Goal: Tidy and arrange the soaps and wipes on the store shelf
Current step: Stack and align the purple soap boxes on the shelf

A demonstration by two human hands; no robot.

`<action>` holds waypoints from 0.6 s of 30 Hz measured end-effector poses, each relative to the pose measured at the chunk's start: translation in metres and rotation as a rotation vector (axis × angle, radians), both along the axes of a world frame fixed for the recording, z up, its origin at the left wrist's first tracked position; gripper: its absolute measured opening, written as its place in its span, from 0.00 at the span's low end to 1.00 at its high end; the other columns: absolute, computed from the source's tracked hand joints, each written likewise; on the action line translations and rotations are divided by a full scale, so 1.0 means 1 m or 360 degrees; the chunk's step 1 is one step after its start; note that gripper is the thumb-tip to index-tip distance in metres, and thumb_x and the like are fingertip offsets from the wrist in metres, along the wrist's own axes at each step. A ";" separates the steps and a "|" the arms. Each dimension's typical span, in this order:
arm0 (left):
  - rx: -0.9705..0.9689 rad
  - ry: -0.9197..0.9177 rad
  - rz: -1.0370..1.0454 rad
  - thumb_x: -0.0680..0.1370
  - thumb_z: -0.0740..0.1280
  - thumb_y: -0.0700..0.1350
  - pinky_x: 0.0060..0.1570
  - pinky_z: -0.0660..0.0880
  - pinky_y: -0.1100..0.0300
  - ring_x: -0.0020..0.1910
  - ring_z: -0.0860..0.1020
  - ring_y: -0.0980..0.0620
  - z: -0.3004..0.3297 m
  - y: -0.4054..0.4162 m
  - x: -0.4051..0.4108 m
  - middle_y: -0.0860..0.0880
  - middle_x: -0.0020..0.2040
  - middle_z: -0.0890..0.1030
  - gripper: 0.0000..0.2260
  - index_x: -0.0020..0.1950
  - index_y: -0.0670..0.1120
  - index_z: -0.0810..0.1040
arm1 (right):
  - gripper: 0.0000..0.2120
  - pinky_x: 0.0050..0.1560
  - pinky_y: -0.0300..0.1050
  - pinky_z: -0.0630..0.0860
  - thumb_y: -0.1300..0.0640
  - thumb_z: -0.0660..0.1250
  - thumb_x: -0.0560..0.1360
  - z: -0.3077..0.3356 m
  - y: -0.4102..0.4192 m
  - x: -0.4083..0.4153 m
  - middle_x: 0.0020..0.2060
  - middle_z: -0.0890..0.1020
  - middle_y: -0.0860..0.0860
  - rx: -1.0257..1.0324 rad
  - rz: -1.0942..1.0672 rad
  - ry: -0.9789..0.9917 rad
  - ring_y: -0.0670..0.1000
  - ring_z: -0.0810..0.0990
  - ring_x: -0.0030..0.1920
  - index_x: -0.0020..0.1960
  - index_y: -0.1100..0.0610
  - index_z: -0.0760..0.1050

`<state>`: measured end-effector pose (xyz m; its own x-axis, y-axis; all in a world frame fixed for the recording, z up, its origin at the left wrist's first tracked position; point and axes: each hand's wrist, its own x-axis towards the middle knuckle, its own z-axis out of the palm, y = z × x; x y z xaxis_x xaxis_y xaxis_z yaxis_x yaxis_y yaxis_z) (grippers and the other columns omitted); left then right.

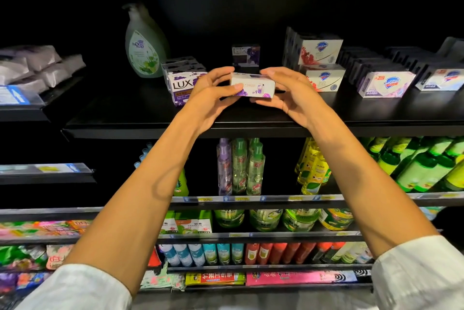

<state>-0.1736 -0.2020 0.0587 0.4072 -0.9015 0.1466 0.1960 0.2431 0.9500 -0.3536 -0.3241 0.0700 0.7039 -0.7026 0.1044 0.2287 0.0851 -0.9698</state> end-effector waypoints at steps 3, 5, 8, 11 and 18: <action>0.0007 -0.0046 -0.0053 0.76 0.71 0.28 0.63 0.80 0.46 0.67 0.80 0.44 -0.001 0.000 0.001 0.42 0.72 0.75 0.26 0.73 0.40 0.73 | 0.16 0.53 0.53 0.85 0.61 0.70 0.81 -0.002 -0.005 -0.002 0.58 0.85 0.61 -0.0042 -0.0019 0.0016 0.59 0.85 0.61 0.68 0.63 0.78; 0.0014 -0.0031 -0.0078 0.76 0.71 0.27 0.63 0.80 0.46 0.68 0.79 0.44 0.000 0.001 0.001 0.42 0.72 0.75 0.28 0.75 0.41 0.71 | 0.16 0.55 0.57 0.85 0.63 0.70 0.80 -0.003 -0.006 -0.001 0.58 0.85 0.61 -0.0068 -0.0019 0.0007 0.60 0.85 0.59 0.68 0.63 0.78; 0.0028 0.0024 -0.0122 0.77 0.71 0.30 0.63 0.80 0.46 0.66 0.81 0.44 0.003 0.002 -0.003 0.42 0.70 0.79 0.27 0.75 0.41 0.69 | 0.17 0.60 0.62 0.82 0.65 0.71 0.79 -0.005 -0.006 0.000 0.59 0.85 0.61 -0.0149 -0.0026 0.0002 0.61 0.85 0.59 0.68 0.62 0.77; 0.0060 0.0060 -0.0124 0.81 0.70 0.37 0.65 0.79 0.46 0.65 0.82 0.44 0.004 0.002 -0.005 0.41 0.65 0.83 0.23 0.75 0.39 0.70 | 0.18 0.64 0.64 0.79 0.66 0.72 0.78 -0.006 -0.006 -0.001 0.58 0.86 0.60 -0.0206 -0.0055 -0.0010 0.61 0.85 0.59 0.67 0.60 0.78; 0.0100 0.0045 -0.0083 0.80 0.68 0.32 0.62 0.80 0.50 0.61 0.84 0.44 0.004 0.003 -0.004 0.42 0.61 0.85 0.19 0.71 0.38 0.76 | 0.25 0.58 0.62 0.83 0.66 0.74 0.76 -0.006 0.000 -0.002 0.59 0.85 0.58 -0.0301 -0.0065 0.0002 0.59 0.85 0.60 0.71 0.55 0.74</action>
